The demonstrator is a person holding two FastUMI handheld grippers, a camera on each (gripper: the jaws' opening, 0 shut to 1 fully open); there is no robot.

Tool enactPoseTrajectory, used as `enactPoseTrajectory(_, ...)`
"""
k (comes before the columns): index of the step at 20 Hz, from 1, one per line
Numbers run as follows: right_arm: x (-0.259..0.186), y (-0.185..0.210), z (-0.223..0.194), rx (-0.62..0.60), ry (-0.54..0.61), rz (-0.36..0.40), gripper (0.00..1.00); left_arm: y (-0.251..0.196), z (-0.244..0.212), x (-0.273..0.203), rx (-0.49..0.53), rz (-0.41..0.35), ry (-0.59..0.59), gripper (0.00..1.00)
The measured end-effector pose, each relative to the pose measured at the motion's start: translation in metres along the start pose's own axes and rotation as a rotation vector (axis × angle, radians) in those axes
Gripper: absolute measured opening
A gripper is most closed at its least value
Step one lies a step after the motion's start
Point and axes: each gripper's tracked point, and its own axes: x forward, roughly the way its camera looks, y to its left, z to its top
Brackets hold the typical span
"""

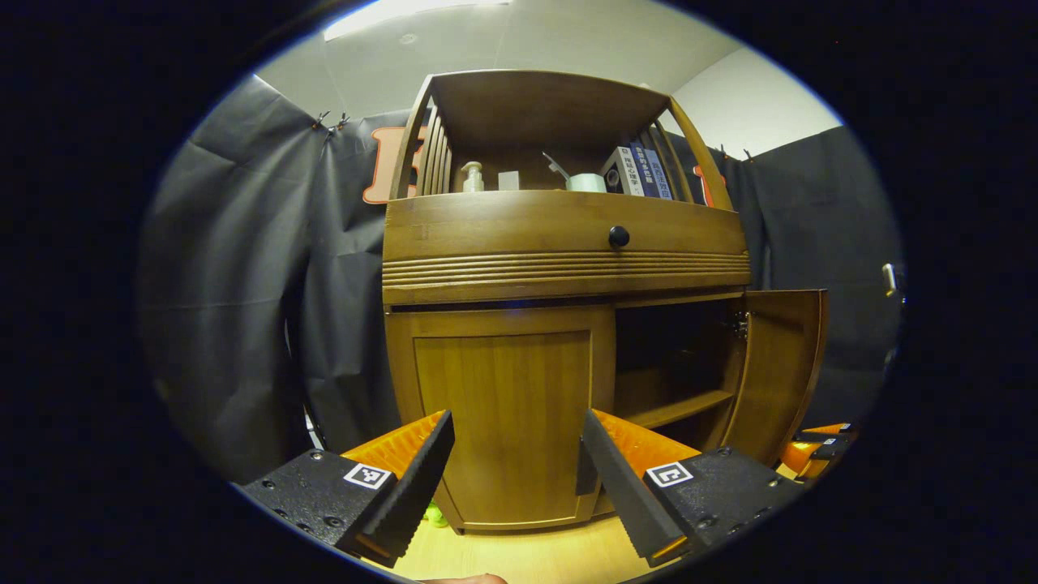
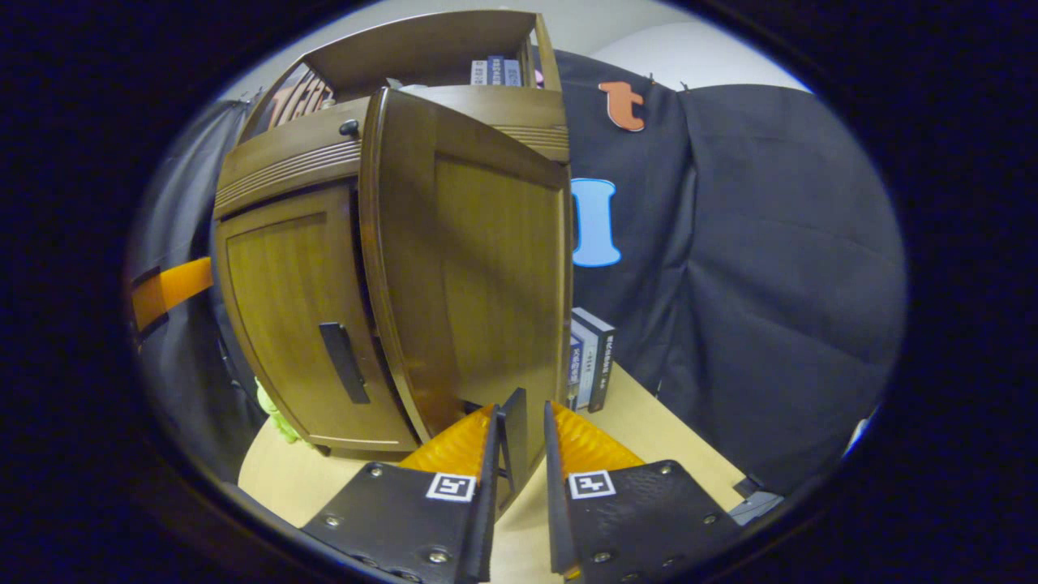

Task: Open the right door of the double-door shoe cabinet with the right hand, and open the left door with the left hand.

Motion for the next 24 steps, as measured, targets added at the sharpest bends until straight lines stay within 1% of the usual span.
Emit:
enactPoseTrajectory(5,-0.001,-0.012,0.002,0.012,-0.003,-0.056,0.27,-0.011,-0.003,0.003,-0.008,-0.023,0.009,0.98)
enactPoseTrajectory(7,-0.009,-0.032,0.001,0.019,-0.007,-0.081,0.27,-0.014,-0.004,0.003,-0.008,-0.027,0.011,0.98)
enactPoseTrajectory(8,-0.008,-0.038,0.001,0.025,-0.010,-0.092,0.27,-0.014,-0.004,0.003,-0.008,-0.029,0.012,0.99)
enactPoseTrajectory(9,-0.010,-0.043,0.002,0.032,-0.012,-0.100,0.27,-0.015,-0.004,0.004,-0.008,-0.030,0.013,0.97)
enactPoseTrajectory(11,-0.014,-0.053,0.004,0.036,-0.018,-0.117,0.27,-0.017,-0.005,0.005,-0.010,-0.031,0.013,0.99)
enactPoseTrajectory(12,-0.012,-0.063,0.004,0.026,-0.023,-0.137,0.27,-0.018,-0.006,0.005,-0.011,-0.032,0.015,0.98)
enactPoseTrajectory(13,-0.014,-0.072,0.004,0.019,-0.024,-0.155,0.24,-0.018,-0.007,0.005,-0.011,-0.031,0.019,0.98)
enactPoseTrajectory(14,-0.014,-0.079,0.005,0.013,-0.028,-0.165,0.22,-0.019,-0.010,0.006,-0.013,-0.031,0.026,0.98)
enactPoseTrajectory(19,-0.023,-0.115,0.013,-0.021,-0.058,-0.224,0.22,-0.025,-0.019,0.016,-0.029,-0.038,0.051,0.98)
enactPoseTrajectory(24,-0.030,-0.146,0.017,-0.042,-0.079,-0.303,0.22,-0.035,-0.030,0.029,-0.032,-0.049,0.071,0.99)
